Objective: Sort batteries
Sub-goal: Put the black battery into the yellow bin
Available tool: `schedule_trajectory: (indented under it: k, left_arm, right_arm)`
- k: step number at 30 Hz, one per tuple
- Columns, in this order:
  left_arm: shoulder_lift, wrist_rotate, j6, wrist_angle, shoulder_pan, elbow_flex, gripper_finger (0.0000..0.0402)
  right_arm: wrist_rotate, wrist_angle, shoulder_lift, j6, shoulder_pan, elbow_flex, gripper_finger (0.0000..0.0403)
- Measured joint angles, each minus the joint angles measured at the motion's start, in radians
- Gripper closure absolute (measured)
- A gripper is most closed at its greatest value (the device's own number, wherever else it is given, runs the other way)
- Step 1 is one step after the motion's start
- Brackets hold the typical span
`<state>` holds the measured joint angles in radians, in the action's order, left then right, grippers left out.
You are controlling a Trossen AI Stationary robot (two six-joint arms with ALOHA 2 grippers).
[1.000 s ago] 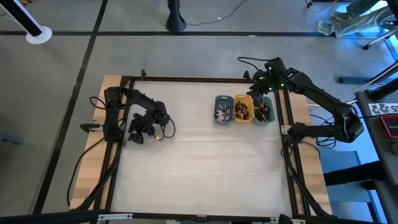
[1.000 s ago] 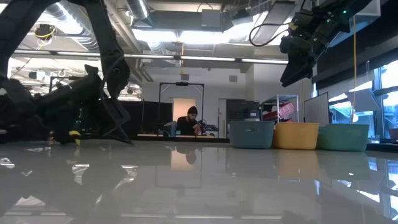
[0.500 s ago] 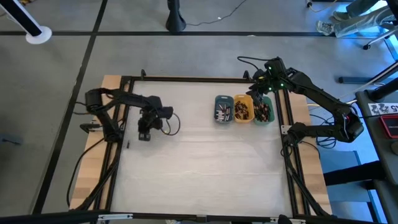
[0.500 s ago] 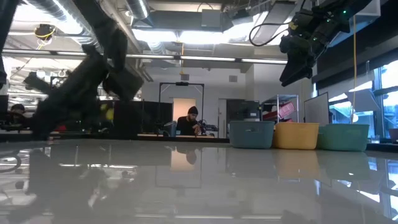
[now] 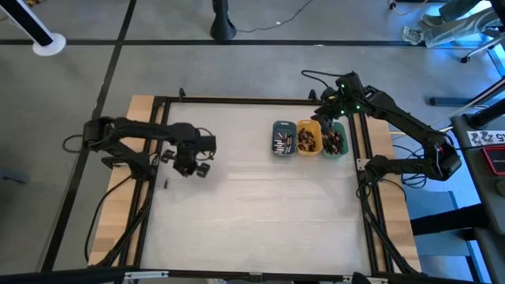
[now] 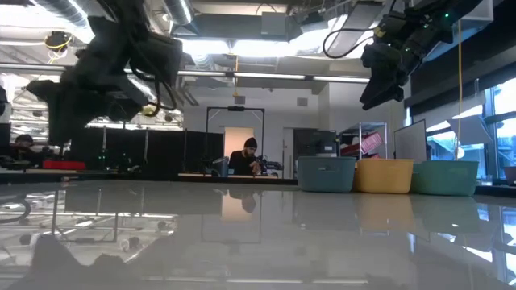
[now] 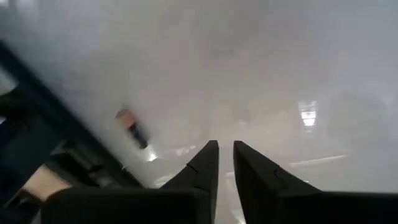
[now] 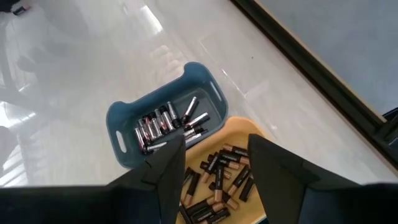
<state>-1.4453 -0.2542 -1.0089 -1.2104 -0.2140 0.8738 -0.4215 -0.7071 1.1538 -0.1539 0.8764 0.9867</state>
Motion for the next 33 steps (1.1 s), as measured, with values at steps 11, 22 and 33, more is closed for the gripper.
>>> schedule_trajectory:
  k: [11,22,33]
  left_arm:
    - [-0.006,0.059,-0.094,-0.159,0.100,-0.030,0.0239]
    - [-0.024,0.041,-0.022,-0.099,0.161,-0.141,0.0204]
    - [-0.021,0.065,0.202,-0.032,0.165,-0.092,0.0250]
  right_arm:
    - [-0.013,0.003,0.000,-0.036,0.000,0.000,0.0226]
    - [-0.017,0.003,0.000,-0.054,0.000,0.000,0.0226]
    - [-0.017,0.027,0.000,-0.043,0.000,0.000,0.0226]
